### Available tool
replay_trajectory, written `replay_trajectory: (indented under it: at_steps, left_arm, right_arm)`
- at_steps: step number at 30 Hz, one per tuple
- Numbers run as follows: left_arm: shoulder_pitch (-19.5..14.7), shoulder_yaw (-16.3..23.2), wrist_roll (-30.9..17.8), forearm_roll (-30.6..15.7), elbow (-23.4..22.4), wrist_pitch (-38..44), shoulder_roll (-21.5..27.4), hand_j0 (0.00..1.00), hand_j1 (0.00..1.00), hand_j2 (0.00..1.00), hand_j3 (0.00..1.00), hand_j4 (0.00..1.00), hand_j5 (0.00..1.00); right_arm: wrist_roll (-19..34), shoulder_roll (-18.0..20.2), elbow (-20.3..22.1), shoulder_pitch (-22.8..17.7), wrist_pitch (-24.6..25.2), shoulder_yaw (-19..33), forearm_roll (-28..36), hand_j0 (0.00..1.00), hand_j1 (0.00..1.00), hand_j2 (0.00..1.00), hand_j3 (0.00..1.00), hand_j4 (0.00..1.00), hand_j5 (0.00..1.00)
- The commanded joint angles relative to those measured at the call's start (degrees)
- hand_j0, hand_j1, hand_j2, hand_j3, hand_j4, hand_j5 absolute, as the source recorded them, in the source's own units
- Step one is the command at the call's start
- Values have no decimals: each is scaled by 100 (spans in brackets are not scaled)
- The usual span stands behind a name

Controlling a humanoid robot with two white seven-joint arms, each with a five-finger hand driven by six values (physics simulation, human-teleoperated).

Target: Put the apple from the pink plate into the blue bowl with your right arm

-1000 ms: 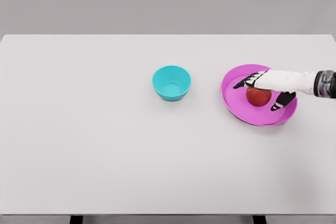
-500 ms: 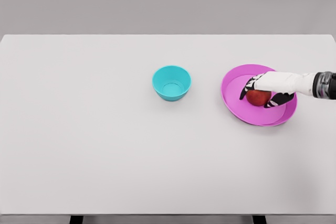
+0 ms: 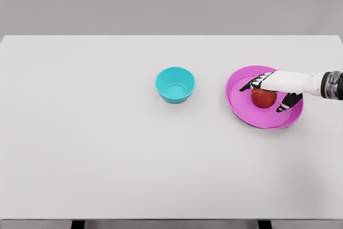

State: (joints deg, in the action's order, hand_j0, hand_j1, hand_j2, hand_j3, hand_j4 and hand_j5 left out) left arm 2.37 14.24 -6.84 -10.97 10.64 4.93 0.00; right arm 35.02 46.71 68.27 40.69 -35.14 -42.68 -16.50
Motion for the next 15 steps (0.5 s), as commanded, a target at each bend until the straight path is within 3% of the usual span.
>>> replay_trajectory:
  at_steps: [1,2,6,15]
  left_arm:
    - [0,0,-1,-2,0,-1,0,100,100,100,100,100,100]
    - [0,0,-1,-2,0,-1,0,100,100,100,100,100,100]
    - [0,0,-1,-2,0,-1,0,100,100,100,100,100,100]
    - [0,0,-1,-2,0,-1,0,100,100,100,100,100,100]
  right_arm:
    - [-2,5,-16,0,14,-3,33,88,88,88,88,88,88]
    - [-2,5,-16,0,14,-3,33,78,78,78,78,78,78]
    - [-2,5,-7,0,14,5,24,64,64,64,64,64,64]
    - [-2,5,37,0,14,5,24,57,57,57,57,57,57]
